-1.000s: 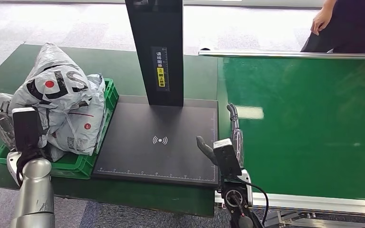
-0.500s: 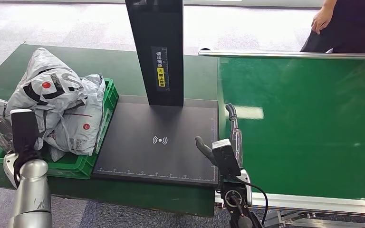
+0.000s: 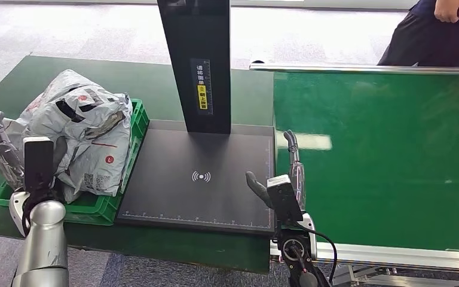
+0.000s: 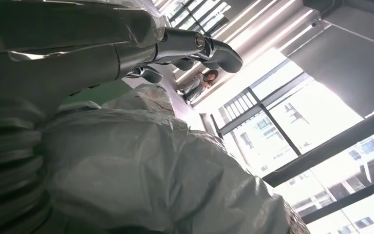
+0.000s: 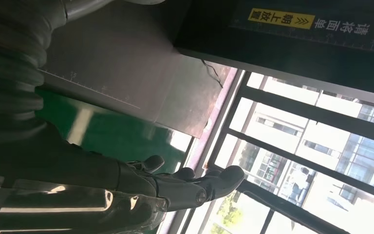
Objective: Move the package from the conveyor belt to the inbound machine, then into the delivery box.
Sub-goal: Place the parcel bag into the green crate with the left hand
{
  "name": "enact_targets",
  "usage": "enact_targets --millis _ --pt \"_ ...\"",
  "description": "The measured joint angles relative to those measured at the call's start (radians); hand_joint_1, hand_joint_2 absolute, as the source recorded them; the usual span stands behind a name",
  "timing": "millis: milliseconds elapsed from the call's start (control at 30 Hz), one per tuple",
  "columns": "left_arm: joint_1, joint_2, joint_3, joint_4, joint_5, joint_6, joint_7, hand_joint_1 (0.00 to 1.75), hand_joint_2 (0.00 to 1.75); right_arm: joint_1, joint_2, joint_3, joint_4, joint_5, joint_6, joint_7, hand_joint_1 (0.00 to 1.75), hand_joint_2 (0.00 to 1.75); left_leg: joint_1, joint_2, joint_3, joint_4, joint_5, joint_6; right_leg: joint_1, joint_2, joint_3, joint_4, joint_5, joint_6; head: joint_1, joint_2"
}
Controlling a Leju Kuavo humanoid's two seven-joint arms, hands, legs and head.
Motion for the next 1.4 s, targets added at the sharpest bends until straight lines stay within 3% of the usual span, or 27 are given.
enact_targets --millis 300,733,867,1400 --pt "0.090 -0.046 -0.107 -0.142 0.067 -0.068 -0.026 0.00 1.75 -0.001 0.000 -0.004 0.000 0.006 -0.002 0.002 0.00 1.75 0.000 0.000 0.000 0.000 0.000 0.000 0.000 0.000 0.000 0.000 0.000 0.000 0.000 0.000" --pt "0.262 -0.090 -0.357 -0.350 0.128 -0.186 -0.069 0.00 1.75 -0.001 -0.002 -0.015 0.001 0.007 -0.004 -0.011 0.00 1.75 0.000 0.000 -0.001 0.000 0.000 0.000 0.000 0.000 -0.001 0.000 0.000 0.000 0.000 0.000" --pt "0.297 -0.090 -0.436 -0.372 0.129 -0.184 -0.069 0.00 1.75 0.000 -0.003 -0.018 0.002 0.007 -0.004 -0.017 0.00 1.75 0.000 0.000 -0.001 0.000 0.000 0.000 0.000 0.000 -0.001 0.000 0.000 0.000 0.000 0.000" --pt "0.387 -0.083 -0.571 -0.363 0.160 -0.214 -0.077 0.00 1.75 0.023 -0.014 -0.030 0.002 0.002 0.002 -0.023 0.00 1.75 0.000 0.000 -0.002 0.000 -0.001 0.000 0.000 0.000 -0.002 -0.001 0.000 0.000 0.000 0.000"
